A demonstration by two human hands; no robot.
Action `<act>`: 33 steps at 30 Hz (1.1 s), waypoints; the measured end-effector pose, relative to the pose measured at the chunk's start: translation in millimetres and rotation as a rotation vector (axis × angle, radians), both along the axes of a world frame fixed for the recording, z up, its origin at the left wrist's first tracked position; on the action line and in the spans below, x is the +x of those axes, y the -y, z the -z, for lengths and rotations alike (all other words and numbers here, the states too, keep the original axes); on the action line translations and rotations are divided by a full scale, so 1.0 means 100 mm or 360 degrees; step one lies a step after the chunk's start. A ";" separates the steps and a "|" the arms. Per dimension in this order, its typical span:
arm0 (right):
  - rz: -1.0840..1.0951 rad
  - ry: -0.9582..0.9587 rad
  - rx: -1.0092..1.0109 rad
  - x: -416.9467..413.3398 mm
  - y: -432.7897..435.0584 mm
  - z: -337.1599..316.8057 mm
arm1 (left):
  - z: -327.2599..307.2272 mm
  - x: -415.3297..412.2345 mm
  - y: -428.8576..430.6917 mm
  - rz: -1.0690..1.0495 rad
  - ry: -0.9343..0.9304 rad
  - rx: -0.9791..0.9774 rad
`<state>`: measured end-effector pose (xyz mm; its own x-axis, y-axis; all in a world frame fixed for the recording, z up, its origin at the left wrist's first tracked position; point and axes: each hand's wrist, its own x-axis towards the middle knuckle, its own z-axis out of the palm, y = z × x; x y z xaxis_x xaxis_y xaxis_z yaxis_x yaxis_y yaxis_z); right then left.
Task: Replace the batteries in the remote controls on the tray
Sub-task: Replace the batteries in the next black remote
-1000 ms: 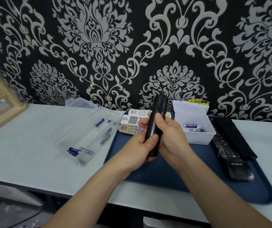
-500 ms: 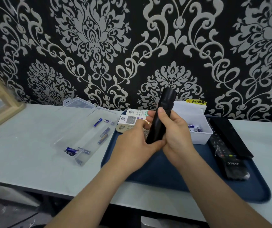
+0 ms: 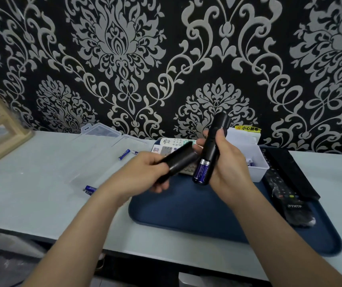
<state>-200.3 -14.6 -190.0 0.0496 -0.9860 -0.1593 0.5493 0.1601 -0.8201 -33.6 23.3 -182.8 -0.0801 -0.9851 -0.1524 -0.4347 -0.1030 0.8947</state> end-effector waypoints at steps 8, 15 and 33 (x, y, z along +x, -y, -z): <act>-0.0026 0.0143 0.0136 -0.03 0.02 0.01 | 0.09 0.25 0.00 0.0416 0.1010 0.0282; -0.0114 0.0213 0.0184 -0.03 0.05 0.05 | 0.10 0.08 0.05 -0.0061 0.0994 -0.0590; -0.0623 -0.0472 0.0046 -0.11 -0.04 0.03 | 0.19 -0.42 0.09 -0.0448 -0.0464 -0.0371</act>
<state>-211.0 -10.2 -192.7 0.3641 -0.8972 -0.2498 0.1867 0.3331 -0.9242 -75.9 14.0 -201.3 0.1884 -0.9799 0.0651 -0.1460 0.0376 0.9886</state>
